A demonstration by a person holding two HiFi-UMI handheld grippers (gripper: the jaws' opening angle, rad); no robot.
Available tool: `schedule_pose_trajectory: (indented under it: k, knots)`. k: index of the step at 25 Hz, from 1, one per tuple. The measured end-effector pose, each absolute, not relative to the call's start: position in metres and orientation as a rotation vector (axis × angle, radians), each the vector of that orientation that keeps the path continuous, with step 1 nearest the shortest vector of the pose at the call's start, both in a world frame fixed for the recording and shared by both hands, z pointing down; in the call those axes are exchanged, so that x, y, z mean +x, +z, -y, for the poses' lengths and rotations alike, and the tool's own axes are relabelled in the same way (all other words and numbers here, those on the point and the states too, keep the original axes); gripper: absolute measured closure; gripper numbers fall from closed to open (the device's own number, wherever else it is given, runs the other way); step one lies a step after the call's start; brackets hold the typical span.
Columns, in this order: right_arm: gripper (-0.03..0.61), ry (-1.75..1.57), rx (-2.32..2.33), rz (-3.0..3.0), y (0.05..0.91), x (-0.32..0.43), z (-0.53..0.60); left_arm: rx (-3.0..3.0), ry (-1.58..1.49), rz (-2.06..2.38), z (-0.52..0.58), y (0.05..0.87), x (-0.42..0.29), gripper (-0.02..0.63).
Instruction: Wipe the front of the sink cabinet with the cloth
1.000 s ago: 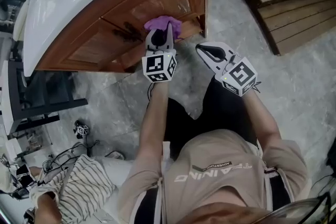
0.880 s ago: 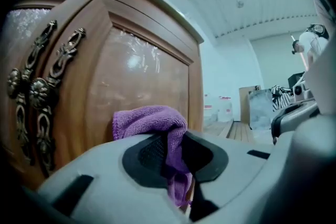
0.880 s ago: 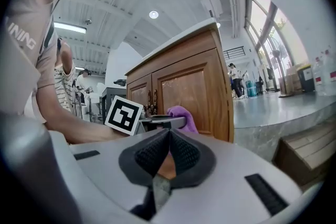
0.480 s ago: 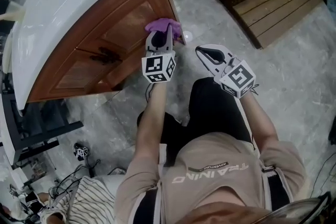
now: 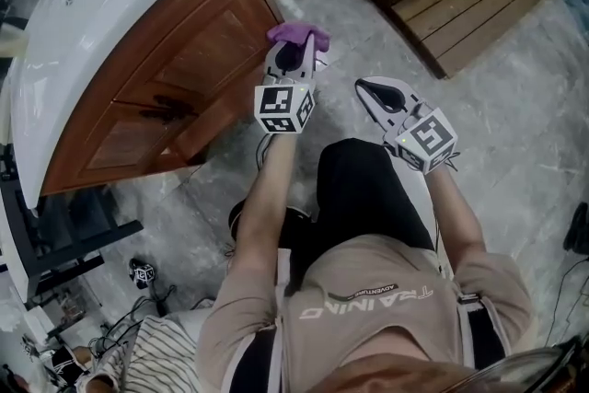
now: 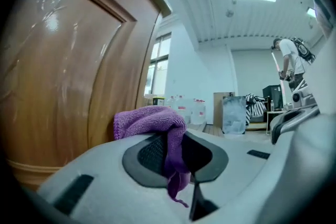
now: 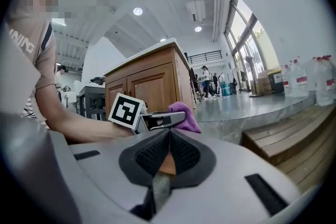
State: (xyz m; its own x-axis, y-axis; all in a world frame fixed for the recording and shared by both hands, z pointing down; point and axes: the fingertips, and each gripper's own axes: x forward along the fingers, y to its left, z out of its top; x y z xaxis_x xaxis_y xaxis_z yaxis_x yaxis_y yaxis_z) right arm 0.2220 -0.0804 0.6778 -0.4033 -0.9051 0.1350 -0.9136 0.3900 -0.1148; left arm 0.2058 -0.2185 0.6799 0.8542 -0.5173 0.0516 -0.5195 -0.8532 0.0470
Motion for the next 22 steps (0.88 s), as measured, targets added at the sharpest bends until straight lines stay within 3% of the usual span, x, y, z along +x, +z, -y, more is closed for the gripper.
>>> schedule_pose_trajectory:
  k: [9, 22]
  knots:
    - [0.565, 0.253, 1.640, 2.621, 0.674, 0.210, 0.093, 2.954, 0.001, 0.778, 0.191, 0.659, 0.192, 0.549]
    - [0.565, 0.278, 1.276, 2.818, 0.678, 0.098, 0.131, 2.837, 0.020, 1.121, 0.163, 0.640, 0.044, 0.549]
